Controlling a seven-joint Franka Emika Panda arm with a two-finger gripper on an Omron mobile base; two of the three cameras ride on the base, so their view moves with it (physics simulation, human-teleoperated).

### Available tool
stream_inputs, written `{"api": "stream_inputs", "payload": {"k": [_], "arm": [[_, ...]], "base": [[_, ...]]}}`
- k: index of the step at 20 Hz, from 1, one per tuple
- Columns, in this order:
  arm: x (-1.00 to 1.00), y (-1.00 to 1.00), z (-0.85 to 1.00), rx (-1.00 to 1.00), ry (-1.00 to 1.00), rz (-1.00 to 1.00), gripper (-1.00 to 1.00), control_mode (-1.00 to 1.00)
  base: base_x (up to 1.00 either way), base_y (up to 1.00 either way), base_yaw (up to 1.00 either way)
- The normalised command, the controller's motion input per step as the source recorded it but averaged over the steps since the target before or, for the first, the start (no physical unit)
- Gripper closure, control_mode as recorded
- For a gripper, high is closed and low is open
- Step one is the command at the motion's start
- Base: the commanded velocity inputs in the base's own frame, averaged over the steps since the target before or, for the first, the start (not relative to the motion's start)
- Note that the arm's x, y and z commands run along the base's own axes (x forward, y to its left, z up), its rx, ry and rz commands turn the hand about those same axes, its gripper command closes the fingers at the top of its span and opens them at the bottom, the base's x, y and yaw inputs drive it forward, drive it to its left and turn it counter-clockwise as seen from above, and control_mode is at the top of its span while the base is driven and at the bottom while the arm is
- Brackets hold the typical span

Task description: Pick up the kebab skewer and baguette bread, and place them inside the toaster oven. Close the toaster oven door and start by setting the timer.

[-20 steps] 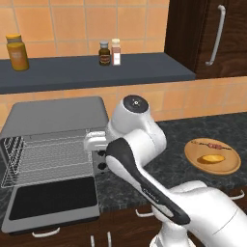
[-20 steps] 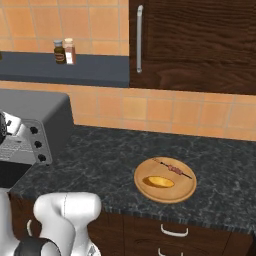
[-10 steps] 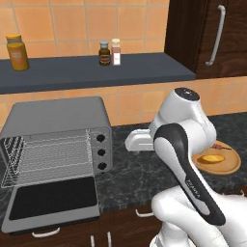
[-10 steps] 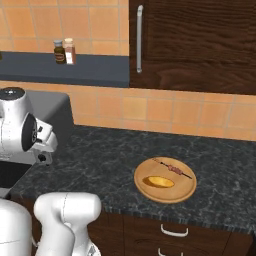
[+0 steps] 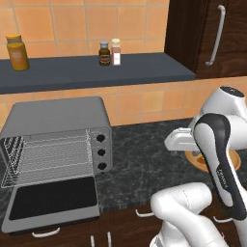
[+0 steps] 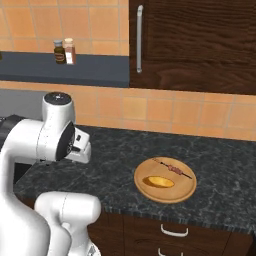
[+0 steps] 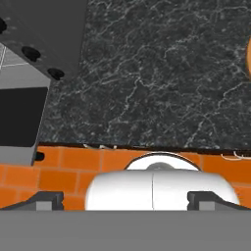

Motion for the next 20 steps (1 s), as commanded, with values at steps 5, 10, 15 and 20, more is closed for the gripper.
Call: {"api": "stream_inputs", "payload": {"k": [5,10,15,20], "arm": [[0.0,-1.0,-0.11,-0.03,0.0,0.0,-1.0,-1.0],[0.0,-1.0,-0.34,-0.1,0.0,0.0,-1.0,-1.0],[0.01,-0.99,-0.25,-0.11,0.0,0.0,-1.0,-1.0],[0.43,-0.63,-0.05,0.0,0.0,0.13,-1.0,-1.0]], "base": [[0.0,0.0,0.0],[0.0,0.0,0.0],[0.0,0.0,0.0],[0.0,0.0,0.0]]}}
